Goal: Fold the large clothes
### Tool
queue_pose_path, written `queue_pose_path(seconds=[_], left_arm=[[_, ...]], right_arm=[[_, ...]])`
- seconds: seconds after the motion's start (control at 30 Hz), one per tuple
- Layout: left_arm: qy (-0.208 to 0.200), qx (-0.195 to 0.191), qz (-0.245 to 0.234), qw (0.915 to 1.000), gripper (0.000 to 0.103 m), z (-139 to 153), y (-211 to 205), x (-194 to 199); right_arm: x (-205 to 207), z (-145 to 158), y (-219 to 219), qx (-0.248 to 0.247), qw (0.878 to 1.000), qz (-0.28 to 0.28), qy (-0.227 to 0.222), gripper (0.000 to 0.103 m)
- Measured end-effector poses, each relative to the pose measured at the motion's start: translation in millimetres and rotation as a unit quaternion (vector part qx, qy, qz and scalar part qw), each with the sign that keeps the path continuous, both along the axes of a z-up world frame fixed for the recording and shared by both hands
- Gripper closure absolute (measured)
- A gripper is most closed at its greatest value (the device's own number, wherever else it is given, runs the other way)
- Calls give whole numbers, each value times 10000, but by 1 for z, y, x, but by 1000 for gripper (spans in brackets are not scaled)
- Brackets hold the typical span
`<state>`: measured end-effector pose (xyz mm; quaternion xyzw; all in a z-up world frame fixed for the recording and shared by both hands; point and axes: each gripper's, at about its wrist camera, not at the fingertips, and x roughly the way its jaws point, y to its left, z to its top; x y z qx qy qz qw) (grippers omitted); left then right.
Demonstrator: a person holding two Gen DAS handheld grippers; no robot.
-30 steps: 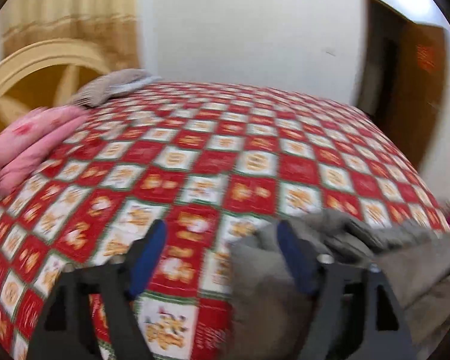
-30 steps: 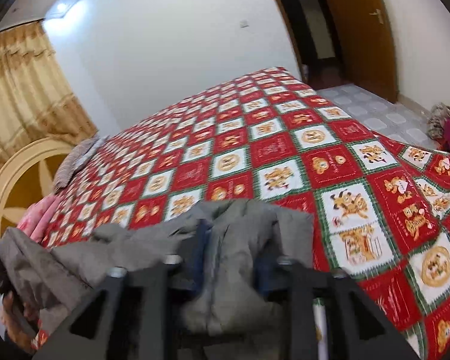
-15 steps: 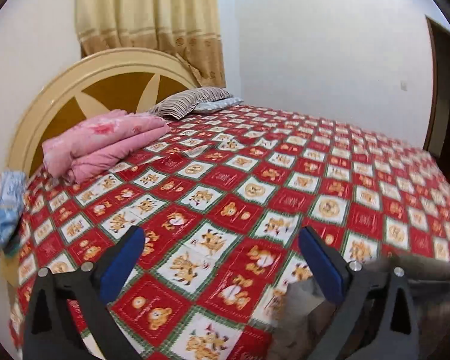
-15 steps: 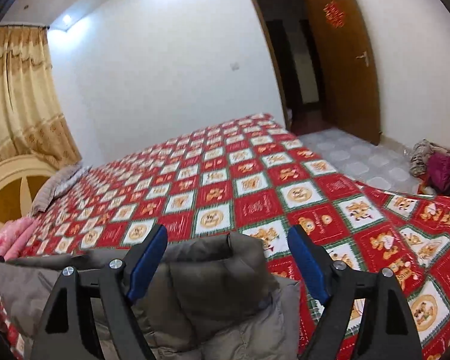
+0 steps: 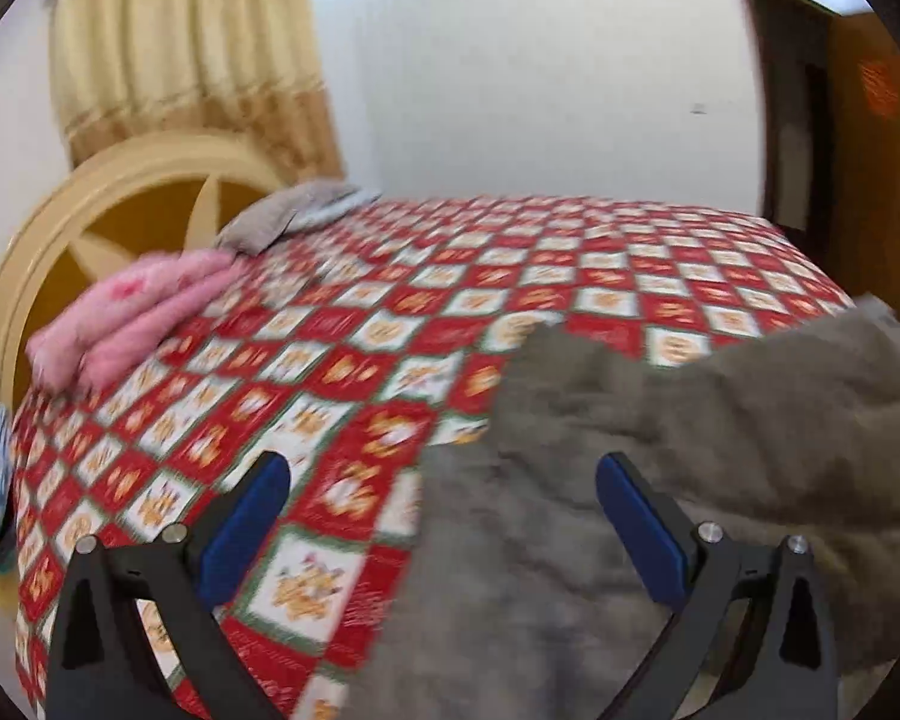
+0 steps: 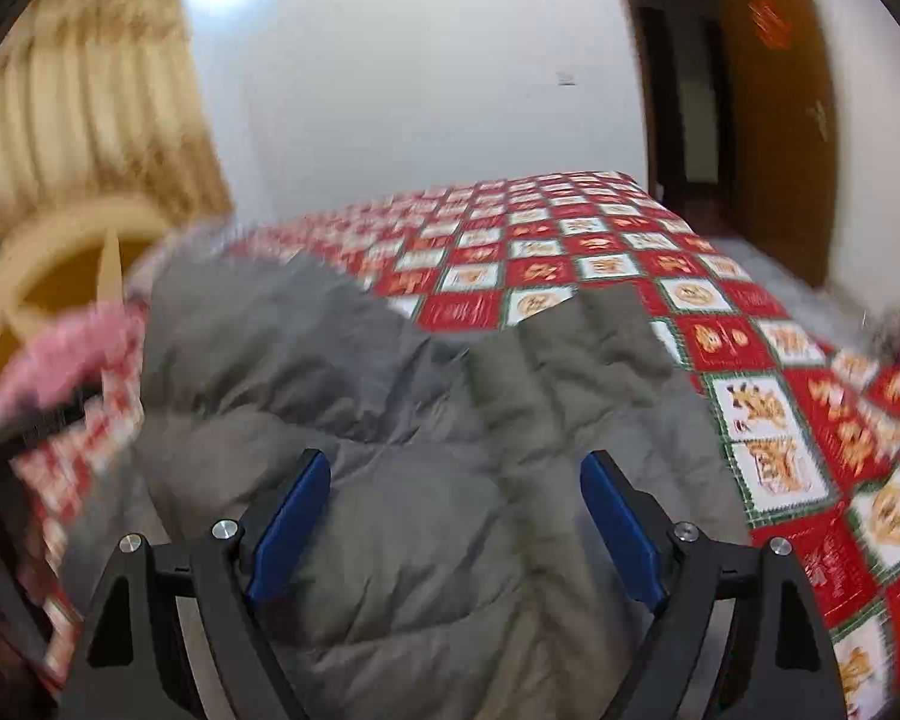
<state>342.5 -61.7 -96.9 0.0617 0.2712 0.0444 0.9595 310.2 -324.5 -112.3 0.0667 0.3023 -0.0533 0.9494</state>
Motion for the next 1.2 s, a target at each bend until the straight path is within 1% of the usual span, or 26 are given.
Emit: queue_pose_path(seconds=[0.07, 0.13, 0.17, 0.2, 0.27, 0.3, 0.33, 0.4, 0.43, 0.47, 0.53, 0.67, 0.7, 0.77, 0.8, 0.83, 0.87, 0.9, 0.97, 1.03, 1.1, 1.17, 1.2], left_arm=[[0, 360, -67, 9993, 0, -8, -23, 7], [-91, 706, 53, 9974, 0, -18, -33, 21], [-58, 1008, 249, 9946, 0, -25, -36, 34], [-10, 1126, 371, 9929, 0, -30, -34, 40], [286, 1262, 669, 9893, 0, -45, -23, 66], [425, 1249, 818, 9879, 0, -51, -16, 75], [599, 1116, 955, 9873, 0, -58, -6, 86], [966, 851, 1021, 9864, 0, -72, 7, 101], [1150, 708, 1051, 9853, 0, -78, 14, 108], [1212, 584, 1098, 9848, 0, -83, 20, 111], [1162, 506, 1129, 9855, 0, -88, 22, 109], [1196, 372, 1076, 9863, 0, -94, 25, 109], [1217, 353, 1068, 9862, 0, -95, 20, 108], [1234, 435, 1076, 9855, 0, -92, 16, 106], [1236, 553, 1108, 9846, 0, -88, 14, 104], [1236, 651, 1164, 9833, 0, -81, 15, 101], [1183, 631, 1156, 9842, 0, -71, 16, 96], [1016, 525, 1081, 9875, 0, -58, 17, 88], [548, 387, 927, 9934, 0, -28, 6, 69], [361, 303, 668, 9967, 0, -13, -9, 61], [301, 400, 437, 9978, 0, -9, -29, 60], [290, 683, 380, 9965, 0, -20, -49, 66], [319, 861, 403, 9950, 0, -30, -56, 72]], right_arm=[[19, -9, 5, -113, 9997, 4, 197, 17], [41, -19, 2, -241, 9989, -130, 375, 17], [55, -24, -2, -338, 9981, -199, 476, 17], [63, -27, -7, -364, 9974, -274, 556, 17], [85, -36, -19, -345, 9953, -418, 806, 17], [90, -38, -25, -324, 9950, -493, 811, 17], [95, -40, -32, -340, 9945, -638, 757, 17], [103, -41, -42, -370, 9938, -828, 650, 17], [106, -41, -46, -311, 9936, -837, 688, 17], [109, -43, -50, -278, 9930, -884, 738, 17], [112, -51, -58, -228, 9920, -984, 757, 17], [110, -63, -70, -5, 9916, -1052, 757, 16], [111, -66, -72, 26, 9912, -1072, 779, 15], [115, -69, -72, 36, 9902, -1105, 857, 15], [116, -68, -71, -50, 9892, -1134, 933, 15], [116, -66, -69, -147, 9880, -1175, 993, 15], [114, -62, -67, -274, 9862, -1251, 1046, 15], [111, -56, -64, -363, 9852, -1318, 1038, 15], [102, -42, -57, -365, 9859, -1387, 867, 14], [93, -23, -38, -369, 9886, -1330, 602, 14], [91, -11, -13, -466, 9925, -1052, 423, 14], [96, -10, 15, -633, 9950, -657, 417, 14], [100, -16, 26, -739, 9947, -527, 476, 14]])
